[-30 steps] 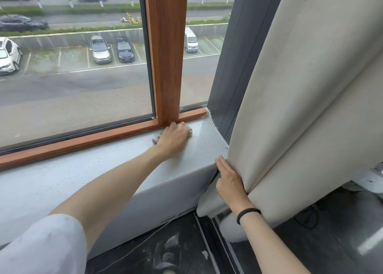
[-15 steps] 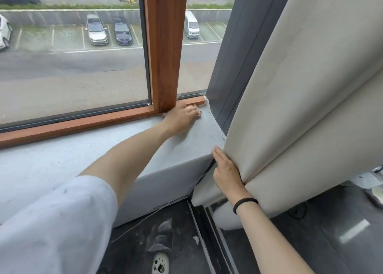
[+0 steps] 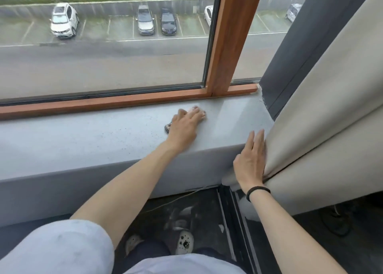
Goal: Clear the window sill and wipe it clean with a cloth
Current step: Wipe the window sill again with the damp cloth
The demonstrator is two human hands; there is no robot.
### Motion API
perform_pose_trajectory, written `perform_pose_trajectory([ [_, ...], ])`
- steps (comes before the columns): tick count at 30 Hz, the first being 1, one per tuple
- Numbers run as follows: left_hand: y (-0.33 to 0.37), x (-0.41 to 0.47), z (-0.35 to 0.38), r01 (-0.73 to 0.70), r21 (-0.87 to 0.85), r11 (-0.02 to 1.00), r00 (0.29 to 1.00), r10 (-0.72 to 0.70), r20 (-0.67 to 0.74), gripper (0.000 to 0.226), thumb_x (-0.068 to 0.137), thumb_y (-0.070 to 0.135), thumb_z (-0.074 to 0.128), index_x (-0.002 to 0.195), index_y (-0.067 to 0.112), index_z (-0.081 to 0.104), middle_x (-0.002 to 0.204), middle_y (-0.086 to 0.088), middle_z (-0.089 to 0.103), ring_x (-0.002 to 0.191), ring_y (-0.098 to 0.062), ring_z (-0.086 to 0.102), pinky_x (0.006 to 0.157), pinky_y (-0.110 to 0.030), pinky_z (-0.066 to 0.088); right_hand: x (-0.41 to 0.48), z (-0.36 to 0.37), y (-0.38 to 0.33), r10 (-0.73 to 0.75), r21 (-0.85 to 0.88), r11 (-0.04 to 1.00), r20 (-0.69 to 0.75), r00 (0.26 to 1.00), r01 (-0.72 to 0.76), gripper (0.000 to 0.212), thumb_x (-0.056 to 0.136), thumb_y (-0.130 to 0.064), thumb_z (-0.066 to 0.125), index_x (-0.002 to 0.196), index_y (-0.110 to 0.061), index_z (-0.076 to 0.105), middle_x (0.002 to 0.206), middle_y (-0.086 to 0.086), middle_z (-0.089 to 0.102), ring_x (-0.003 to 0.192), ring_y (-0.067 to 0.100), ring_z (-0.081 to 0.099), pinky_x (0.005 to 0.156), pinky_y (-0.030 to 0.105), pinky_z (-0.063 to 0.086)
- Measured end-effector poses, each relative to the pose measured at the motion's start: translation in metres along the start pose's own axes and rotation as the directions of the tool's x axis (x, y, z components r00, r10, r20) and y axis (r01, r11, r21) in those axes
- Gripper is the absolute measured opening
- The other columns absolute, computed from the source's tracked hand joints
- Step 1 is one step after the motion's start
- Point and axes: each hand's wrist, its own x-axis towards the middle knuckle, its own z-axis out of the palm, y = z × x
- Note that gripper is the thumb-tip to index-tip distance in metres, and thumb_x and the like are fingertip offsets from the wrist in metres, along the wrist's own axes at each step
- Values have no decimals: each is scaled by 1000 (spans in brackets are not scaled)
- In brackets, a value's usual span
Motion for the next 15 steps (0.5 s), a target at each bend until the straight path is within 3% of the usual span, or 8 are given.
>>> perform_pose_trajectory([
  [4, -74, -28, -31, 255, 22, 967, 966, -253, -52, 43, 97, 15, 36, 136, 29, 45, 149, 7, 36, 112, -29, 38, 93, -40, 30, -12, 2, -19, -54, 35, 998, 34, 998, 53, 71, 79, 11, 46, 144, 4, 22, 152, 28, 11, 142, 38, 13, 118, 43, 12],
  [6, -76, -29, -32, 418, 13, 909, 905, -414, -97, 47, 90, 8, 36, 130, 28, 50, 143, 0, 43, 107, -31, 40, 87, -39, 32, -21, 4, -25, -92, 39, 995, 46, 995, 90, 72, 79, 11, 44, 146, 1, 18, 154, 25, 7, 144, 35, 7, 119, 43, 9],
  [8, -41, -28, -29, 465, -76, 882, 882, -469, -50, 43, 85, 9, 36, 120, 27, 53, 126, -11, 50, 99, -36, 47, 80, -39, 36, -29, 8, -28, -128, 33, 991, 57, 990, 127, 75, 78, 13, 44, 147, 1, 17, 154, 25, 7, 145, 35, 6, 118, 43, 8],
  [10, 7, -40, -13, 237, -50, 970, 971, -237, 11, 46, 81, 5, 40, 120, 25, 52, 130, -7, 48, 100, -36, 46, 77, -39, 37, -31, 8, -30, -156, 27, 988, 69, 985, 154, 78, 76, 14, 44, 147, 1, 14, 154, 25, 5, 145, 33, 4, 118, 43, 5],
  [12, 41, -64, -3, -12, 1, 1000, 997, 12, 71, 53, 78, 0, 43, 126, 23, 51, 140, 4, 44, 108, -33, 41, 79, -39, 35, -32, 6, -36, -149, 27, 989, 75, 986, 147, 80, 76, 15, 45, 148, 2, 12, 154, 25, 3, 145, 33, 2, 117, 42, 0],
  [15, 19, -81, -15, -63, -37, 997, 995, 66, 78, 58, 76, 1, 39, 129, 21, 53, 141, 7, 45, 108, -32, 42, 80, -41, 36, -36, 5, -53, -106, 7, 994, 89, 990, 105, 79, 78, 11, 46, 147, 3, 10, 154, 26, 3, 144, 35, 2, 117, 45, 2],
])
